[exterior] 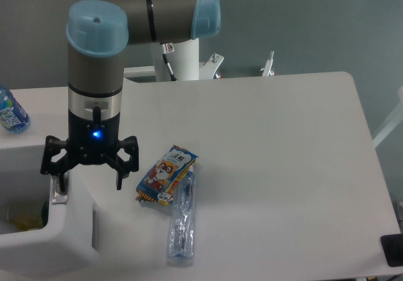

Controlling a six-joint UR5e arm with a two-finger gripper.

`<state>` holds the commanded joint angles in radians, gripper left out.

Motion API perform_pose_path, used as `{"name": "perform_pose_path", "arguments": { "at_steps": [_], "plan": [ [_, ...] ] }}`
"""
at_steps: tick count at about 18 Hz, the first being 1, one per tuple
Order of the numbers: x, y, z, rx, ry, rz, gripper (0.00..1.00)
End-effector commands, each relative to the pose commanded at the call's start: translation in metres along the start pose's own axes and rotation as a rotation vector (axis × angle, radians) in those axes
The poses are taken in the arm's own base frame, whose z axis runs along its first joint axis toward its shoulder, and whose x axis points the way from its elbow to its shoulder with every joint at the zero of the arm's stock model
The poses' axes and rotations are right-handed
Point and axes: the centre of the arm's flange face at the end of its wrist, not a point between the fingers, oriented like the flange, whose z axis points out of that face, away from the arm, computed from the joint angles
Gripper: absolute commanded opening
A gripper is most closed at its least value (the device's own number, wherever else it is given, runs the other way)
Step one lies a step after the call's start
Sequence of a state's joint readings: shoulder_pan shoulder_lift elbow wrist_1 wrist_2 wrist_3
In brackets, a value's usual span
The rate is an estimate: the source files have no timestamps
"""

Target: Open the trash can

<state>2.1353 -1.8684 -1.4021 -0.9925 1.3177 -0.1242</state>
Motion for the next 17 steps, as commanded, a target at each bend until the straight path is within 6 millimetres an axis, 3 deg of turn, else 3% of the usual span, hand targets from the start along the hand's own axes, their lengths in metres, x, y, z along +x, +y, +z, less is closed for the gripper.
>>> {"name": "perform_pose_path", "arguments": {
  "at_steps": [2, 6, 7, 11, 17],
  "plan": [
    [0.002, -0.004, -0.006, 0.013, 0.0, 0.006, 1.0],
    [0.007, -0.024, -0.04, 0.094, -0.018, 0.1, 1.0],
    [0.0, -0.026, -0.046, 0.105, -0.069, 0.12, 1.0],
    [-0.046, -0.024, -0.07, 0.106, -0.338, 0.163, 1.0],
    [-0.134, -0.021, -0.093, -0.047, -0.402, 0.277, 1.0]
  ]
}}
